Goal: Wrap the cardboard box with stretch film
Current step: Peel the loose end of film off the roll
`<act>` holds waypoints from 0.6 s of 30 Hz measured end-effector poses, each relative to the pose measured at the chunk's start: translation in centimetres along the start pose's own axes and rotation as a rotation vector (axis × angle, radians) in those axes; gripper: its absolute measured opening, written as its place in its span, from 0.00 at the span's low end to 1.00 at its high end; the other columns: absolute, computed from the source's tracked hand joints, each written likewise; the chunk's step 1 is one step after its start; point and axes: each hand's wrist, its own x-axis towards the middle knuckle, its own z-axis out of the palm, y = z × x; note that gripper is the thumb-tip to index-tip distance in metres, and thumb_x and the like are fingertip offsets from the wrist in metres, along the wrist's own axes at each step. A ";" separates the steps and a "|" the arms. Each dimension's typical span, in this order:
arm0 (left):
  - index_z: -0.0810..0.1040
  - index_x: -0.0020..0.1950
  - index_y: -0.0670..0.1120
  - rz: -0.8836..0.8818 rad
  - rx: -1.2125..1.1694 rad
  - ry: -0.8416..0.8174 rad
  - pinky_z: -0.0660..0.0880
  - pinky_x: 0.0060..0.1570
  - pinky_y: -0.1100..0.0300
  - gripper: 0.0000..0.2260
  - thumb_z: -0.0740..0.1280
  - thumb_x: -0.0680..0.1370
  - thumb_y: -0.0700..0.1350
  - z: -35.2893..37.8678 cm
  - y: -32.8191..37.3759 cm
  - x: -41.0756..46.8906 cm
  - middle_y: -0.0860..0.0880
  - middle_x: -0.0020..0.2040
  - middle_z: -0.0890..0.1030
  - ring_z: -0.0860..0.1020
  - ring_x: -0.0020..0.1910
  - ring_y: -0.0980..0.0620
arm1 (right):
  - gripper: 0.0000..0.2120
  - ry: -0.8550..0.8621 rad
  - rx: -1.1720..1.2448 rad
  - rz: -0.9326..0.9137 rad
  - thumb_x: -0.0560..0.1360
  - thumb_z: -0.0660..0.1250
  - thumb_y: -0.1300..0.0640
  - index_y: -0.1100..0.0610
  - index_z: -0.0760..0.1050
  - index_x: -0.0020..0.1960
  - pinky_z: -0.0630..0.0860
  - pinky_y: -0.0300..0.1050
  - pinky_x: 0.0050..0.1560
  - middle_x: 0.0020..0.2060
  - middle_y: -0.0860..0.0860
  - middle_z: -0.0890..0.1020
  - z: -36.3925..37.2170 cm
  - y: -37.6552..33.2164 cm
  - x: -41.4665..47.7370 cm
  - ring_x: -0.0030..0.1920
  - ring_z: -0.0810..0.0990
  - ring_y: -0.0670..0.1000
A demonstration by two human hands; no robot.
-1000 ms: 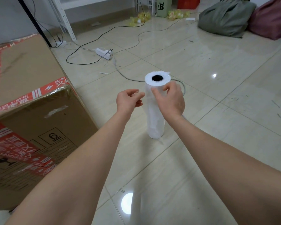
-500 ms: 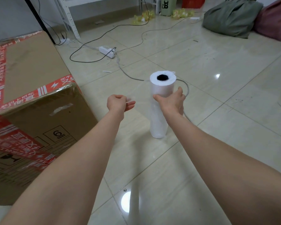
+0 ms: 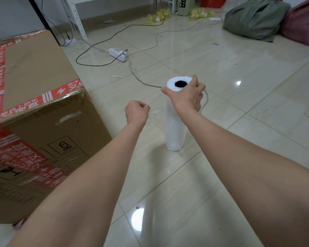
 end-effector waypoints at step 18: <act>0.78 0.51 0.45 -0.005 0.124 0.152 0.77 0.48 0.51 0.14 0.53 0.82 0.42 -3.4 -2.5 0.0 0.44 0.52 0.80 0.78 0.49 0.41 | 0.47 -0.010 -0.069 -0.057 0.61 0.74 0.36 0.49 0.57 0.73 0.70 0.48 0.53 0.67 0.51 0.61 0.9 0.3 0.4 0.64 0.66 0.54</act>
